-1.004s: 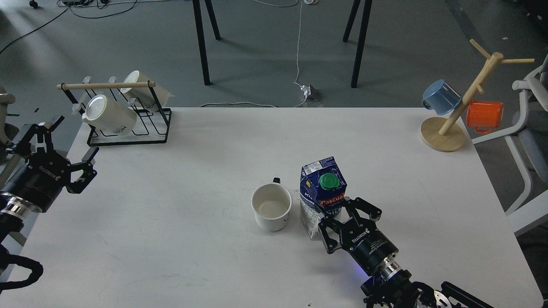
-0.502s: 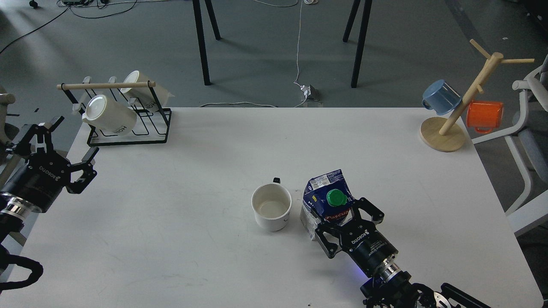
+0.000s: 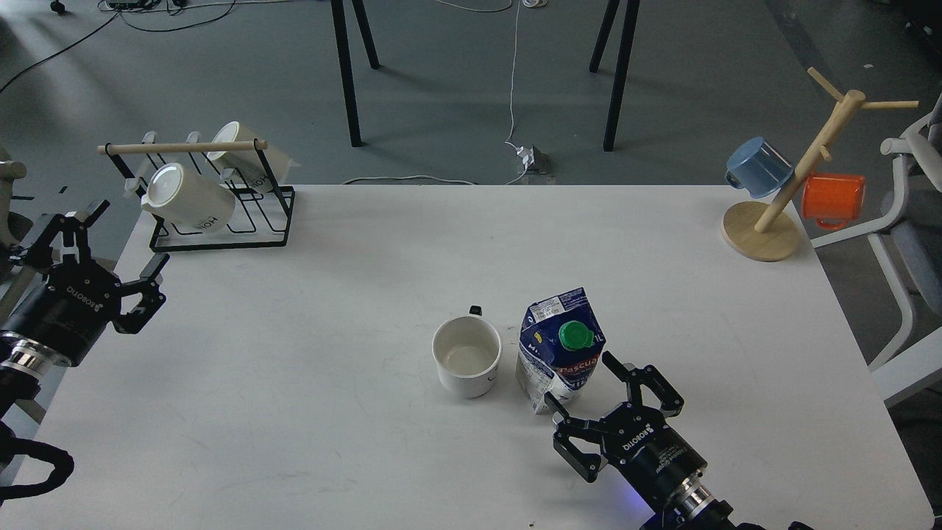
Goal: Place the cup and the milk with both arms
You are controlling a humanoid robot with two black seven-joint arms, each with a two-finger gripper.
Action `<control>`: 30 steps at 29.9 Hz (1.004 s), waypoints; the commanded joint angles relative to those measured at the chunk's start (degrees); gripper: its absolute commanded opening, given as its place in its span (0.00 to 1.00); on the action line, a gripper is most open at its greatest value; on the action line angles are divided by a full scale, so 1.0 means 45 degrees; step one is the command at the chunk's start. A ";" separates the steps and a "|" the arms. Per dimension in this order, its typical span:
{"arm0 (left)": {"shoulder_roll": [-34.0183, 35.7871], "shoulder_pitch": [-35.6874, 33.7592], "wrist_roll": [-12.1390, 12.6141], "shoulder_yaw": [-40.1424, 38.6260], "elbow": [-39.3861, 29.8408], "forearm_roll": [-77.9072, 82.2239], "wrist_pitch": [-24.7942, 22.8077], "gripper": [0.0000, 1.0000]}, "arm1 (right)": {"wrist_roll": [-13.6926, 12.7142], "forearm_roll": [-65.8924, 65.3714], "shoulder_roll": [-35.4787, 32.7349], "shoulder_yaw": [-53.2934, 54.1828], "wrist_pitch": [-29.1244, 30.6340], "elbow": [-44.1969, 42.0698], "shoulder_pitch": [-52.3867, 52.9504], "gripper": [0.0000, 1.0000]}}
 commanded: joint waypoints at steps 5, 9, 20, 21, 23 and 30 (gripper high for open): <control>0.0000 0.0001 0.0000 -0.0001 -0.0001 -0.0003 0.0000 0.99 | 0.0116 0.0052 -0.2101 0.1208 0.0000 0.1199 -0.1997 0.98; 0.0000 0.0196 0.0000 -0.0020 -0.0001 -0.0003 0.0000 0.99 | 0.0135 0.0149 -0.3313 0.3937 0.0000 0.1240 -0.3150 0.98; 0.0176 0.0099 0.0000 -0.0566 -0.0098 -0.0003 0.0000 0.99 | 0.0037 0.0052 -0.4623 0.7815 0.0000 -0.0749 -0.0130 0.98; 0.0234 0.0099 0.0000 -0.0625 -0.0098 -0.0003 0.0000 0.99 | 0.0038 0.0052 -0.4643 0.7600 0.0000 -0.1139 0.0300 0.98; 0.0293 0.0079 0.0000 -0.0684 -0.0098 -0.0003 0.0000 0.99 | 0.0038 0.0072 -0.4643 0.7307 0.0000 -0.1590 0.0927 0.98; 0.0215 0.0079 0.0000 -0.0840 -0.0098 -0.0003 0.0000 0.99 | 0.0038 0.0052 -0.4624 0.7033 0.0000 -0.1787 0.1222 0.98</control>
